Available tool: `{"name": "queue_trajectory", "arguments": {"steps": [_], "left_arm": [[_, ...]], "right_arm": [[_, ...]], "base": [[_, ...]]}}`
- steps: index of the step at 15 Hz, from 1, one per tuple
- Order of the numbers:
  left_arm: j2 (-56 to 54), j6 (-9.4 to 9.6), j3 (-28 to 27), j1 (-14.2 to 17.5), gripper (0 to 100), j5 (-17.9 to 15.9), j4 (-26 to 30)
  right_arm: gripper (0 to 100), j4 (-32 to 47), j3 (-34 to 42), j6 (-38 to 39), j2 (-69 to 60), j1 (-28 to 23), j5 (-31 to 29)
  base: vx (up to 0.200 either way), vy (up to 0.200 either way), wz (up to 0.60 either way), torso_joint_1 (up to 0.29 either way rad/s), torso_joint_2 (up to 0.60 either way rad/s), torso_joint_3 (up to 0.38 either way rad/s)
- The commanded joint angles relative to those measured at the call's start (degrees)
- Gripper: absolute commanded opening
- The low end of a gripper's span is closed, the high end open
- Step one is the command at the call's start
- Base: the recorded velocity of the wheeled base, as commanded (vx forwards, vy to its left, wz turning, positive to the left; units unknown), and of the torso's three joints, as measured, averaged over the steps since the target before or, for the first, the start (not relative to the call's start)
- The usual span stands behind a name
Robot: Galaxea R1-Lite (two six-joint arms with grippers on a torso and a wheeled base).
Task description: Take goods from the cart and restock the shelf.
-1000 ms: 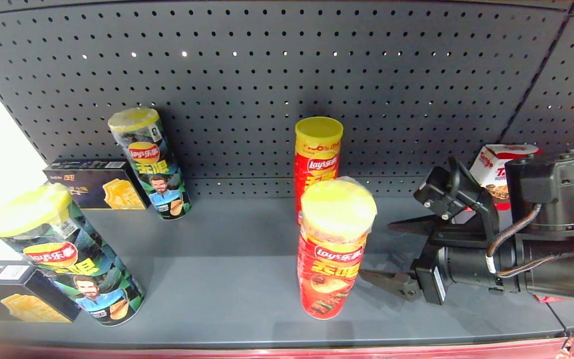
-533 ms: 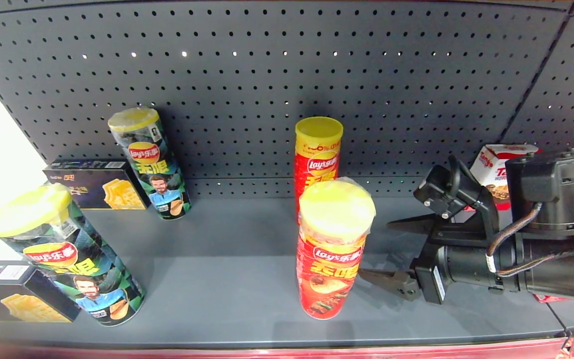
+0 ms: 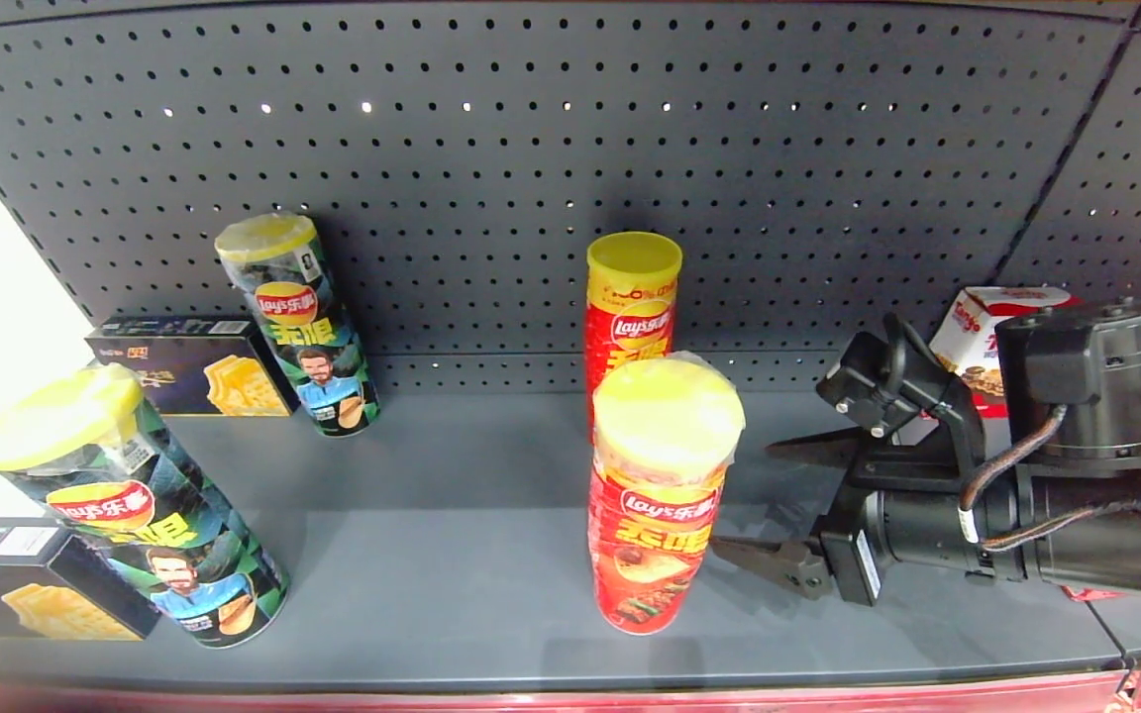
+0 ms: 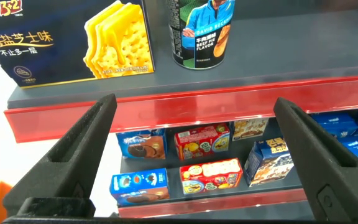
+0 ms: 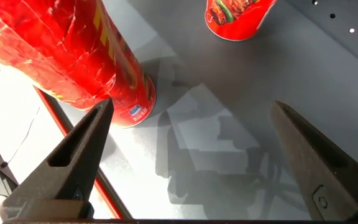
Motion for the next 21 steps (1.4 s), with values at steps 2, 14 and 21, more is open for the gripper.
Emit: {"name": "queue_trajectory", "arguments": {"steps": [2, 14, 21], "left_arm": [[0.1, 0.01, 0.0, 0.0, 100, 0.0, 0.0], [0.1, 0.19, 0.0, 0.0, 100, -0.2, 0.1], [0.1, 0.19, 0.0, 0.0, 100, -0.1, 0.0]], "right_arm": [[100, -0.4, 0.5, 0.2, -0.3, -0.4, -0.1], [100, -3.2, 15.4, 3.2, -41.1, -30.0, -4.8], [100, 4.7, 32.9, 3.4, -68.1, -31.1, -10.9]], "base": [[0.000, 0.000, 0.00, 0.000, 0.00, 0.000], [0.000, 0.000, 0.00, 0.000, 0.00, 0.000], [0.000, 0.000, 0.00, 0.000, 0.00, 0.000]]}}
